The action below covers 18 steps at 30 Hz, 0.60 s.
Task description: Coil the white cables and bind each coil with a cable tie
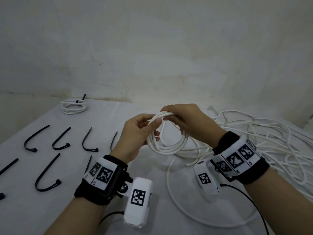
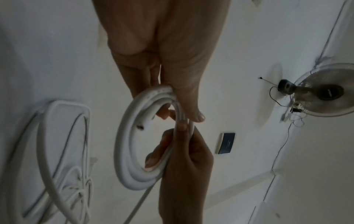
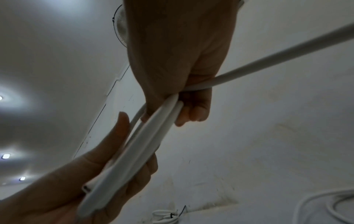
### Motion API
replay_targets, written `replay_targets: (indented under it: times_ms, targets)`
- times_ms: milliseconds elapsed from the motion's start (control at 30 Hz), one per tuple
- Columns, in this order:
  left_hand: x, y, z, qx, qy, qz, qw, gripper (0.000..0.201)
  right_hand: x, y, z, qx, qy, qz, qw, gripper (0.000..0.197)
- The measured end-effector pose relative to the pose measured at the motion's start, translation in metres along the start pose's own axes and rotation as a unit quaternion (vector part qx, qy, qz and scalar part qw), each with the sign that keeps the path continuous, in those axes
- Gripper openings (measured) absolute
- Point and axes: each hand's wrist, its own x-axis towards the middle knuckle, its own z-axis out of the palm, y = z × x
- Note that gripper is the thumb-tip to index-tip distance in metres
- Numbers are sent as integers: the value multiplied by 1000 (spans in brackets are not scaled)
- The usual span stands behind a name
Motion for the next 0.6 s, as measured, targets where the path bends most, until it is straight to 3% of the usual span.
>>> replay_targets:
  times_ms: [100,200,267,400,600]
  targets:
    - [0,-2,1,3,43,14,999,17,1,1,3,-7,2,7,1000,28]
    - [0,-4,0,7,39,7,999,13,1,2,5,-8,0,10,1000,25]
    - [2,-4,-3,21,12,8,1000,13,1,2,5,-8,1,13,1000,23]
    - [1,-3,-3,52,-76,6,996,36,0,5,4,-15,-4,8,1000,19]
    - [-3,1,5,-36,-127,-79,988,40,1,2,10,-34,-27,-14,999,28]
